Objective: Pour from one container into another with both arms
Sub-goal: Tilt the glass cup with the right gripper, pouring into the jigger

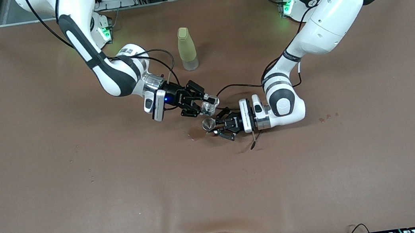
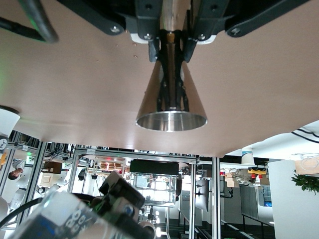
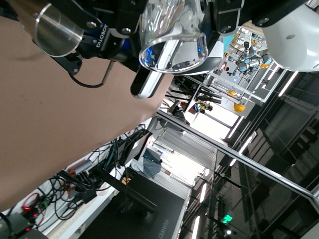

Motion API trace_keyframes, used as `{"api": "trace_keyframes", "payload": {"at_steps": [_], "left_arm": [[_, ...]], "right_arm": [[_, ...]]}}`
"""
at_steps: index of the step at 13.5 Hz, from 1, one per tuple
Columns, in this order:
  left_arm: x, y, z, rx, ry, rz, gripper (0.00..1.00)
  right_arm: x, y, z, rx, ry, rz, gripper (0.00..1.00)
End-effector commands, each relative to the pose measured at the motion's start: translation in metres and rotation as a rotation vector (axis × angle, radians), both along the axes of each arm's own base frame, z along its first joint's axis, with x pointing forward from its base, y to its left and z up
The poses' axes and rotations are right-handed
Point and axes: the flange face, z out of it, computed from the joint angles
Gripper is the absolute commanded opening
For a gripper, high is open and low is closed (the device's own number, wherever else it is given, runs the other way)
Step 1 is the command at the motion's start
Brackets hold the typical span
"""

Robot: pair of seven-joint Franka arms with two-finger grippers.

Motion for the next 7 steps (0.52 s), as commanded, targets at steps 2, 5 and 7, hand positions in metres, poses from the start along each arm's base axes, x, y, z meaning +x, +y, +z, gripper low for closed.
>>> {"api": "trace_keyframes", "payload": {"at_steps": [2, 5, 7], "left_arm": [[0.0047, -0.0109, 0.0045, -0.006, -0.03, 0.024, 0.0], [0.0046, -0.0109, 0.0041, -0.004, -0.03, 0.024, 0.0], [0.0034, -0.0126, 0.0041, -0.003, -0.033, 0.019, 0.0]], "right_arm": [[-0.0087, 0.0051, 0.0094, 0.059, 0.088, -0.083, 0.15], [-0.0125, 0.0073, 0.0088, 0.065, 0.154, -0.1, 0.15], [-0.0116, 0.0073, 0.0097, 0.092, 0.189, -0.128, 0.15]]}}
